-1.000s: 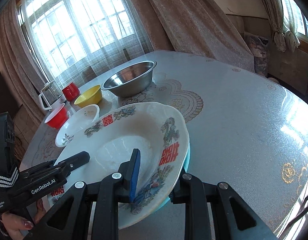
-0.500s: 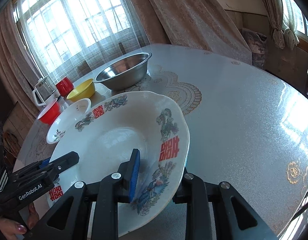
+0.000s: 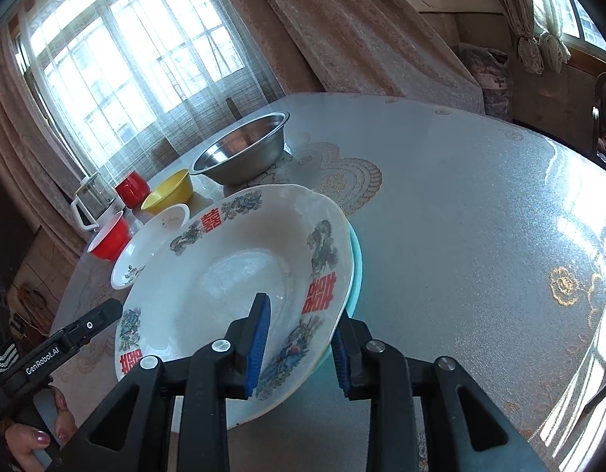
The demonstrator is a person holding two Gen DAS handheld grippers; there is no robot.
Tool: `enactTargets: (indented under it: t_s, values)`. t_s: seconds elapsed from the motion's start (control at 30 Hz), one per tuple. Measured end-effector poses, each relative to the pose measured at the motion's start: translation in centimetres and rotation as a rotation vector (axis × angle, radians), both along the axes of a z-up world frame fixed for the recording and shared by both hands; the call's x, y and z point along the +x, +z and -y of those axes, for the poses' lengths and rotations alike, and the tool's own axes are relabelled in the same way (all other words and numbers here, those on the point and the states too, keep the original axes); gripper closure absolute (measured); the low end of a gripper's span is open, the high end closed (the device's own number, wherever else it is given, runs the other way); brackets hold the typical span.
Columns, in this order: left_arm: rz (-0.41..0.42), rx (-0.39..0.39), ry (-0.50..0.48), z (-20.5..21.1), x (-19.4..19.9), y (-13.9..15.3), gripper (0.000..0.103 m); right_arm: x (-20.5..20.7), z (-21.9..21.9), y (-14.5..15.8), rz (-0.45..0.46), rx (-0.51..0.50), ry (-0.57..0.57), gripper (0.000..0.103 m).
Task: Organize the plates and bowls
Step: 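Open both tools and withdraw from the stacked plates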
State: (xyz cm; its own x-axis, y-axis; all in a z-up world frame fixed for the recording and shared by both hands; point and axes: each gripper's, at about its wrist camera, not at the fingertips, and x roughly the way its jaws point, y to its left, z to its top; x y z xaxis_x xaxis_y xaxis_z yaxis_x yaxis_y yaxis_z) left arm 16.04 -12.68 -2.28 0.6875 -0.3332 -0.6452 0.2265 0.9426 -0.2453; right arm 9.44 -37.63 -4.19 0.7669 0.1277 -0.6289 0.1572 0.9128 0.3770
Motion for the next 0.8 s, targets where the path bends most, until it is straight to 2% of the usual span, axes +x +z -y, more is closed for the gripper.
enactTargets:
  t_s: [0.07, 0.17, 0.3, 0.47, 0.6, 0.67, 0.8]
  values:
    - [0.010, -0.013, 0.039, -1.3, 0.2, 0.2, 0.045, -0.3, 0.1, 0.1, 0.004, 0.006, -0.014, 0.071]
    - [0.024, -0.038, 0.093, -3.4, 0.9, 0.3, 0.043, -1.0, 0.6, 0.4, -0.004, -0.058, -0.091, 0.069]
    - [0.033, -0.055, 0.163, -5.4, 2.6, 0.1, 0.040, -1.7, 2.0, 1.3, 0.006, -0.032, -0.137, 0.069]
    - [-0.006, -0.122, 0.196, -7.1, 5.0, -1.0, 0.040, -0.4, 0.0, 4.4, 0.036, -0.111, -0.068, 0.069]
    - [-0.027, -0.158, 0.196, -7.6, 6.9, -1.3, 0.040, 3.1, -2.9, 6.3, 0.030, -0.125, 0.027, 0.066]
    - [-0.037, -0.174, 0.185, -7.9, 7.7, -1.4, 0.041, 5.5, -4.6, 6.7, 0.009, -0.109, 0.090, 0.065]
    - [-0.048, -0.172, 0.180, -8.7, 9.2, -1.7, 0.045, 11.1, -7.0, 6.2, -0.075, -0.013, 0.183, 0.065]
